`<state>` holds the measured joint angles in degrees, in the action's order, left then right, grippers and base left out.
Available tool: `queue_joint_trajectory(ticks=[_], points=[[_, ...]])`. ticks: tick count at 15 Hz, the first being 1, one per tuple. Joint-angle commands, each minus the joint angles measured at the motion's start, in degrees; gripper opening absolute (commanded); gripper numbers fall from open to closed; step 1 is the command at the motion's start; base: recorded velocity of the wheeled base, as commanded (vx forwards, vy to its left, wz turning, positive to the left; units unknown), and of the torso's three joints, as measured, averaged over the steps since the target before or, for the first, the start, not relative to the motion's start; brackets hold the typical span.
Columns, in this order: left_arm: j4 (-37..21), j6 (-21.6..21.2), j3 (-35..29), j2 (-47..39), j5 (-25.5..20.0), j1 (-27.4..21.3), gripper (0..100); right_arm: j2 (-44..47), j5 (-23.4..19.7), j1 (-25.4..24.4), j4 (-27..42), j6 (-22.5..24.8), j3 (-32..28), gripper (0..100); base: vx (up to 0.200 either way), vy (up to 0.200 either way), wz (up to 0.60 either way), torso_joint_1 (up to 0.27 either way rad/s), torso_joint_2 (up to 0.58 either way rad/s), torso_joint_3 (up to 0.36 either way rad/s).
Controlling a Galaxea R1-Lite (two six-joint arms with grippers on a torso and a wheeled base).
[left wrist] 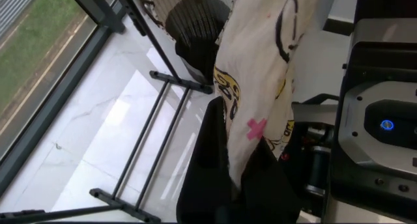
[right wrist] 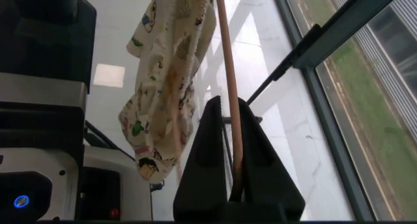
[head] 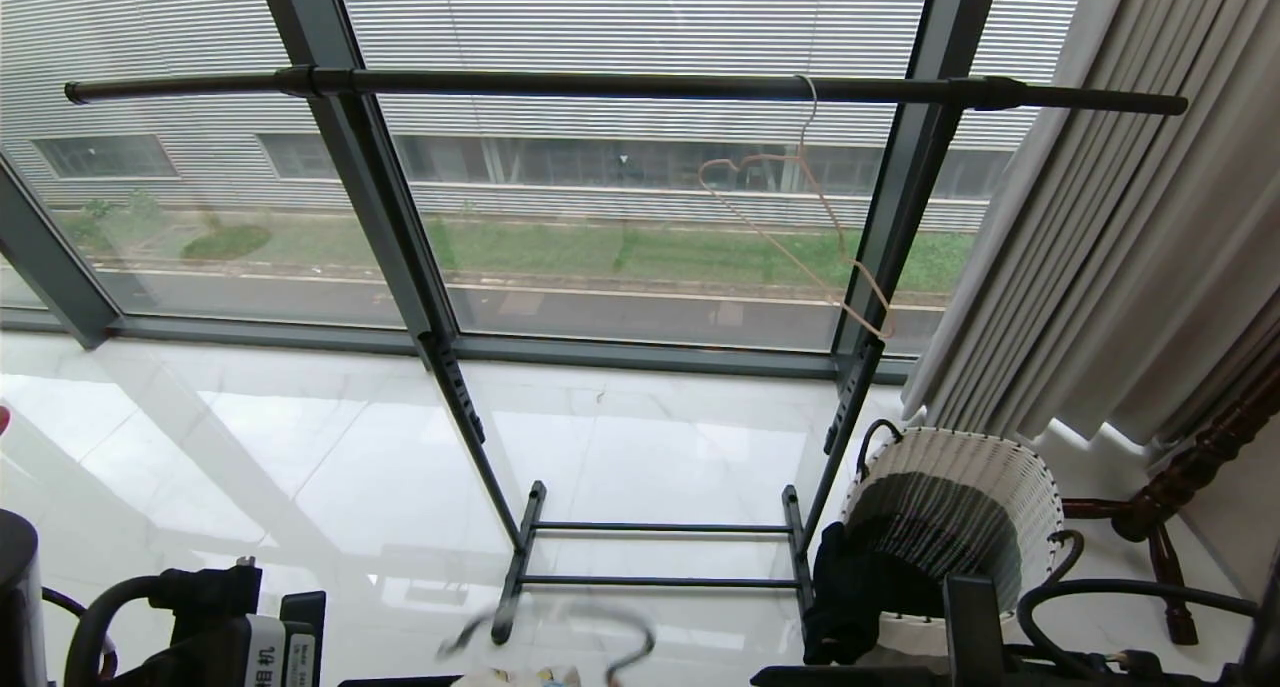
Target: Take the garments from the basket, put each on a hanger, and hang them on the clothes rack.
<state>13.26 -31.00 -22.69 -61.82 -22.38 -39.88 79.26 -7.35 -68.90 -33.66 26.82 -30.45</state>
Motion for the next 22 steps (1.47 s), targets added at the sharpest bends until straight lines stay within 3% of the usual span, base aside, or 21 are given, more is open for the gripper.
queue_joint_trajectory(ticks=[1,4,7,9,10,11,13,14,17,18,20,22], points=[[-0.2,0.8,0.0,-0.1,0.3,0.1,0,0.1,1.2,0.4,0.2,0.0,0.0,100,0.000,0.000,0.00,0.000,0.00,0.000],[-0.2,1.1,0.5,0.0,4.0,0.1,0,-1.0,6.6,6.4,0.1,0.3,1.4,100,0.000,0.000,0.00,0.000,0.00,0.000],[-0.2,1.6,2.1,0.2,5.7,1.5,0,-3.1,6.6,11.0,0.1,0.3,1.2,100,0.000,0.000,0.00,0.000,0.00,0.000],[-0.2,4.3,1.8,-0.9,5.2,9.4,0,-3.4,6.6,11.0,0.2,0.3,2.0,100,0.000,0.000,0.00,0.000,0.00,0.000],[-0.2,5.6,-1.8,-3.0,4.2,15.1,0,-3.2,6.6,11.0,0.1,0.3,2.6,100,0.000,0.000,0.00,0.000,0.00,0.000],[-0.2,9.9,-8.0,-5.3,3.3,19.1,0,-3.1,6.5,11.0,0.1,0.1,2.9,100,0.000,0.000,0.00,0.000,0.00,0.000],[-0.2,17.5,-17.0,-7.2,3.3,19.9,0,-2.1,6.2,11.0,0.1,-0.2,2.9,100,0.000,0.000,0.00,0.000,0.00,0.000],[-0.2,17.5,-18.4,-7.3,3.3,19.8,0,-0.9,6.1,11.0,-0.2,-0.8,2.4,100,0.000,0.000,0.00,0.000,0.00,0.000],[-0.2,17.3,-18.7,-6.6,3.4,18.1,0,6.2,6.6,11.0,-5.1,-11.9,-0.1,100,0.000,0.000,0.00,0.000,0.00,0.000],[-0.1,17.3,-19.4,-6.3,3.4,17.9,0,11.9,9.8,11.0,-11.2,-19.4,-2.8,100,0.000,0.000,0.00,0.000,0.00,0.000],[-0.1,17.3,-21.2,-5.9,3.3,17.9,0,19.4,16.5,10.9,-16.4,-25.7,-8.0,100,0.000,0.000,0.00,0.000,0.00,0.000],[-0.1,17.2,-22.6,-5.7,3.3,17.7,0,27.6,22.7,11.0,-17.1,-32.3,-17.0,100,0.000,0.000,0.00,0.000,0.00,0.000]])
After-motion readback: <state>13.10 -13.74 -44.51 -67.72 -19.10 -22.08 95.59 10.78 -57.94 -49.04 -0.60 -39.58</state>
